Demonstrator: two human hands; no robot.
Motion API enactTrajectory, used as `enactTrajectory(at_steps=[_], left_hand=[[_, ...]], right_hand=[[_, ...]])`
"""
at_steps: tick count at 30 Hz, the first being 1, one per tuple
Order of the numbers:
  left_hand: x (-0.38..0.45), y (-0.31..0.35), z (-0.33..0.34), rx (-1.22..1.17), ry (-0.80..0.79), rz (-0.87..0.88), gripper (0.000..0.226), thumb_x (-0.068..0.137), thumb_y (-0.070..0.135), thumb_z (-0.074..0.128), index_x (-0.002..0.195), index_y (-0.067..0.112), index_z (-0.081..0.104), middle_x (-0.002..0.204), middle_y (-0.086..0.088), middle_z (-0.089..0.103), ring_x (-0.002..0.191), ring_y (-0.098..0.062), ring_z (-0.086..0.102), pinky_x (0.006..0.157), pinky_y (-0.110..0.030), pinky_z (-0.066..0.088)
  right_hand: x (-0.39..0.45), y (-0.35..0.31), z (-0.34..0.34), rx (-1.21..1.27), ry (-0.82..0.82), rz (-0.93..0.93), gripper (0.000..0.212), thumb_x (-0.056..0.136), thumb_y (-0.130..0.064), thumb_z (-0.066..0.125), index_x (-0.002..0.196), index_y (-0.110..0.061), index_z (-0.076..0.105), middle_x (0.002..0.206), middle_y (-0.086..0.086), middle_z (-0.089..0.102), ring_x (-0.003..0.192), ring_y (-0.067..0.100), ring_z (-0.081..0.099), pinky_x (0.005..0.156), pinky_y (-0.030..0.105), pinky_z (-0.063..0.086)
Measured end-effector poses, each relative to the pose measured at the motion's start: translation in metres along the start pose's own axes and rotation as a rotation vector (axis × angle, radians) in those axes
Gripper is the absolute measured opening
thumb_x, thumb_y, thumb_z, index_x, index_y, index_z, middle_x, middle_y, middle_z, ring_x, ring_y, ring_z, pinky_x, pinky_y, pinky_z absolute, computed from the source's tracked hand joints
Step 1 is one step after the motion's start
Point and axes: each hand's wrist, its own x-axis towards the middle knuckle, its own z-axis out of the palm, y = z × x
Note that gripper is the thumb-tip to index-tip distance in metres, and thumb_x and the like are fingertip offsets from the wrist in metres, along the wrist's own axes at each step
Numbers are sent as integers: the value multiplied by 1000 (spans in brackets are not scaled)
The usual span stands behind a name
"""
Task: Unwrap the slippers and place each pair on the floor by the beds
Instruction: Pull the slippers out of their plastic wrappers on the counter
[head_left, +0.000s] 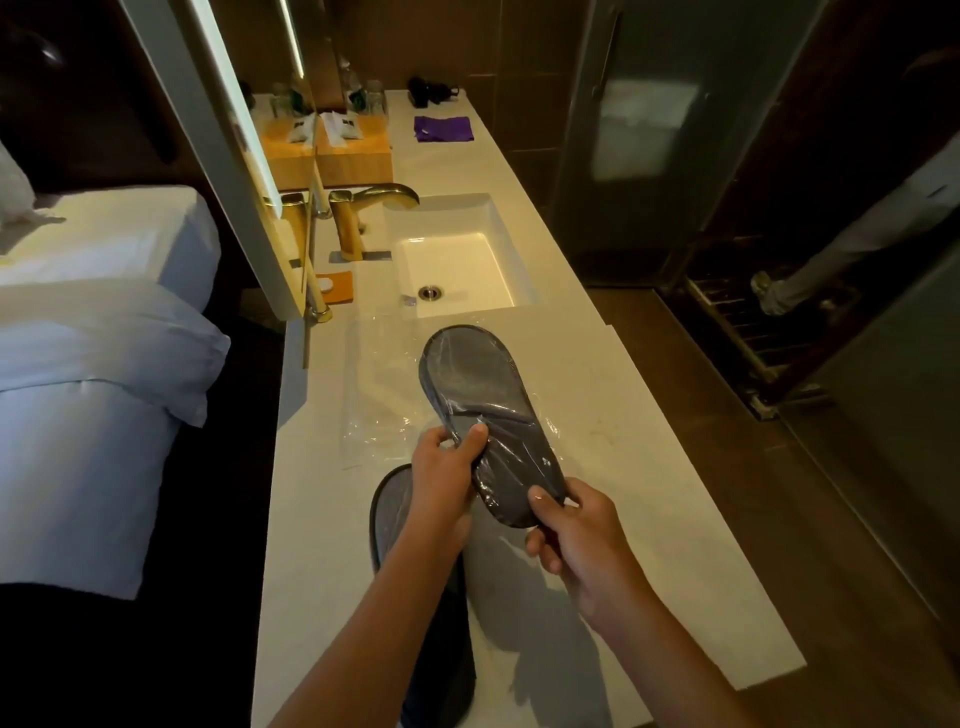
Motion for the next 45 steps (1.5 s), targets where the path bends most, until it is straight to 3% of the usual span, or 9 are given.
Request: enactTrajectory(at_steps=[6,11,21,23,27,32,36,42,45], left_hand=[[28,-2,24,-29,-14,-121,41,86,11,73,122,6,55,103,-17,70,86,-28,72,81,-44,61],[50,2,45,-143,-113,-248,36,89,20,68,120,1,64,109,-19,74,96,-33,71,85,-45,59],[132,14,72,-85,46,-260,37,84,22,75,112,-2,70,108,-22,74,99,-39,71,84,-60,57],[147,17,76,-100,36,-247,34,83,16,73,111,-4,70,104,-22,73,95,-36,72,85,-60,57],[167,20,80,-98,76,-212,3,84,1,67,82,2,66,75,-13,62,67,-24,62,85,-45,56],[180,-3,84,-25,73,-215,6,81,1,70,77,2,65,69,-12,59,71,-27,60,86,-51,56],[196,-13,92,47,129,-151,14,86,-2,65,72,0,64,69,-12,64,61,-22,62,67,-36,59],[234,1,102,92,141,-131,14,93,0,59,104,-9,61,77,-17,67,49,-19,63,49,-32,57],[252,9,108,130,154,-94,7,93,-2,57,92,-8,60,73,-19,64,42,-17,60,41,-26,53]], right_hand=[[3,13,-35,-41,38,29,11,96,-18,59,107,-20,63,64,15,66,48,15,53,43,25,37],[11,16,-63,-59,44,45,18,95,-24,60,109,-13,63,61,12,67,42,10,53,41,23,40],[27,19,-76,17,45,89,26,90,-25,65,108,-6,61,63,11,65,48,14,59,40,21,43],[32,21,-81,14,55,102,28,87,-27,68,107,-9,63,74,15,69,57,22,65,49,27,51],[43,26,-93,-11,46,182,43,72,-34,74,109,-14,64,104,17,70,95,34,71,85,47,61],[63,20,-88,64,69,174,31,81,-27,72,108,-14,68,106,16,73,102,32,70,89,52,59],[75,16,-85,32,120,176,17,87,-18,70,103,-17,67,105,11,72,101,29,68,87,52,60],[84,21,-100,40,120,300,14,85,-11,72,98,-12,70,90,7,78,97,33,69,92,57,56],[90,25,-105,67,131,342,16,83,-9,72,99,-13,71,86,1,79,99,31,69,95,55,54]])
